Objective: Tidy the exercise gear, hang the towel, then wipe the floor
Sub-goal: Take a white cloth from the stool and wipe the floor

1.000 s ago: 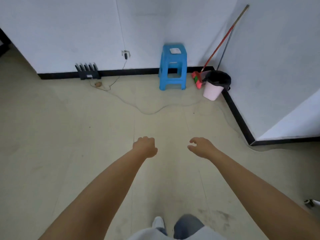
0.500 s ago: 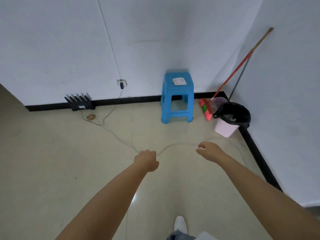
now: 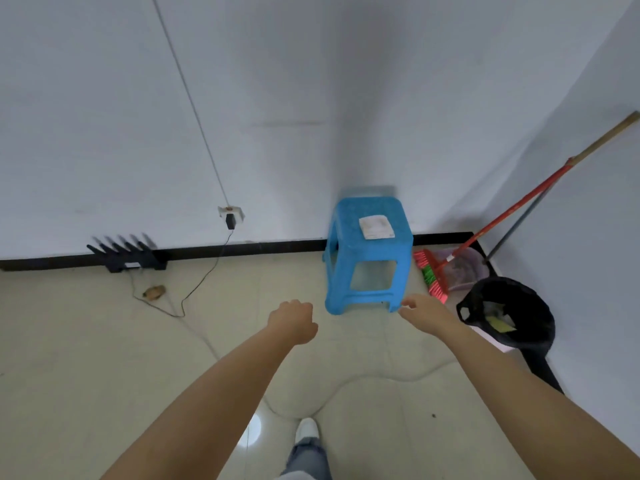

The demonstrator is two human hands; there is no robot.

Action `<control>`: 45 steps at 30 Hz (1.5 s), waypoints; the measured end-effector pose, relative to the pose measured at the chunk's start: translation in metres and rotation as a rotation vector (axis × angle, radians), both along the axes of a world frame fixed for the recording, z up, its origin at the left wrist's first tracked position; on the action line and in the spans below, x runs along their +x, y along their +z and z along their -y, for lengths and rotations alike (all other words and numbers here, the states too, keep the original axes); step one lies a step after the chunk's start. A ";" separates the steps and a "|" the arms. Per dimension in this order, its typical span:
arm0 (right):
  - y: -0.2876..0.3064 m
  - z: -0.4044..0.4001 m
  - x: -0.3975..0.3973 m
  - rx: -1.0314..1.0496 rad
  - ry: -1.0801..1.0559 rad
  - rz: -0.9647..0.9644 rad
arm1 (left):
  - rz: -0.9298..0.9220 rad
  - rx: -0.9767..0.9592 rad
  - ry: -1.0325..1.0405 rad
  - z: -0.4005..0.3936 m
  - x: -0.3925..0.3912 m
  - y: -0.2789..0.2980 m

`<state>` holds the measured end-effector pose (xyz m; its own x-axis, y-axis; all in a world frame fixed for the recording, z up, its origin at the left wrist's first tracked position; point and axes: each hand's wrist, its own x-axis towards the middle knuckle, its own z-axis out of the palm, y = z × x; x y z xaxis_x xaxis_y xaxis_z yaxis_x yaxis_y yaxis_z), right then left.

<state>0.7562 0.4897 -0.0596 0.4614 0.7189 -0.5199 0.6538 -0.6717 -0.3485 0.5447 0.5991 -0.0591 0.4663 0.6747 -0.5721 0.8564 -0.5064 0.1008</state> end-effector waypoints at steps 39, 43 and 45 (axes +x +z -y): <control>-0.302 -0.340 0.267 -0.093 -0.537 0.022 | 0.113 -0.293 0.489 -0.295 0.388 -0.280; -0.309 -0.345 0.265 -0.014 -0.659 0.034 | 0.113 -0.235 0.507 -0.289 0.392 -0.292; -0.312 -0.348 0.267 -0.013 -0.679 0.026 | 0.119 -0.214 0.539 -0.289 0.397 -0.296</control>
